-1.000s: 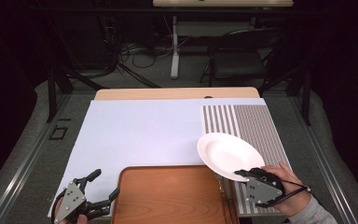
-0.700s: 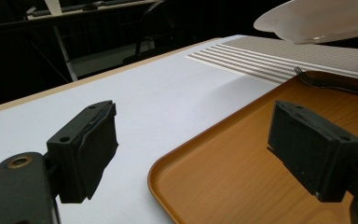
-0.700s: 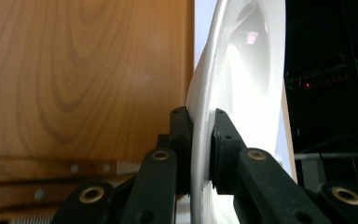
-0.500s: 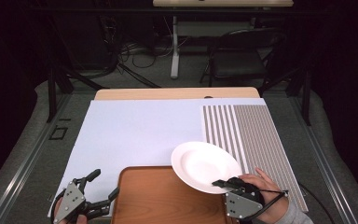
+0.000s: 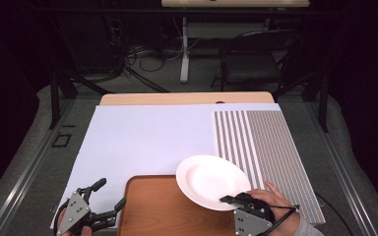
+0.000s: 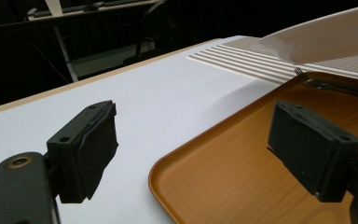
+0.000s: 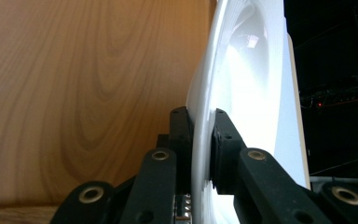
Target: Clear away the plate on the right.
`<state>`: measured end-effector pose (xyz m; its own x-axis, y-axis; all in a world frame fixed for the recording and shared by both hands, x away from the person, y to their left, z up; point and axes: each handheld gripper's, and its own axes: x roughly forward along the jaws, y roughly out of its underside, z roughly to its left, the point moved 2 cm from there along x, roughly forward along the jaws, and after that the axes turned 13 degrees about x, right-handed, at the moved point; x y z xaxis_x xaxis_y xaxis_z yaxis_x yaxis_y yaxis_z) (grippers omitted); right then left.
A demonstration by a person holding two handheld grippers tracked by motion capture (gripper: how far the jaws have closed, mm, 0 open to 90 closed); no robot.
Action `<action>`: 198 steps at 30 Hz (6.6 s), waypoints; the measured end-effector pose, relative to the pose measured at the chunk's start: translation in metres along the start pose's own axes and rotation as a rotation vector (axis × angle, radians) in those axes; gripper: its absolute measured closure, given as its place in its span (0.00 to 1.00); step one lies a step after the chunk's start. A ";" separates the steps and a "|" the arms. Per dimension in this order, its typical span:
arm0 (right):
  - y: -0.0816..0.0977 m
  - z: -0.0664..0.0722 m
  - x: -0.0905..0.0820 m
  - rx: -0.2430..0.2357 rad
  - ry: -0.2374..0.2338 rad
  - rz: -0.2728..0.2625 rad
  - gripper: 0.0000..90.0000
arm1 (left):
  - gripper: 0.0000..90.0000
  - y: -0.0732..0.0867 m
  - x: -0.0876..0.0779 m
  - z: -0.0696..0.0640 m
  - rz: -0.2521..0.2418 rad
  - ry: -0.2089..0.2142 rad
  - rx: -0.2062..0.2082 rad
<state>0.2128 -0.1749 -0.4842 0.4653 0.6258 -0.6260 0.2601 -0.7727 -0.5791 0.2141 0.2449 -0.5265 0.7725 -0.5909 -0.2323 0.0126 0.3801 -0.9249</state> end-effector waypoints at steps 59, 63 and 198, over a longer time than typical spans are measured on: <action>-0.022 0.074 0.060 -0.084 -0.246 -0.028 0.84 | 0.17 0.000 0.002 0.001 0.003 0.003 -0.003; -0.021 0.075 0.060 -0.069 -0.253 -0.042 0.83 | 0.17 0.001 0.002 0.001 0.002 0.003 -0.005; 0.148 -0.015 -0.032 1.079 0.584 -0.095 0.00 | 0.17 0.002 0.000 0.004 0.004 -0.018 -0.020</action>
<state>0.2490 -0.3108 -0.5426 0.8633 0.3190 -0.3910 -0.3900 -0.0698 -0.9182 0.2165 0.2490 -0.5270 0.7838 -0.5766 -0.2305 -0.0026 0.3682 -0.9297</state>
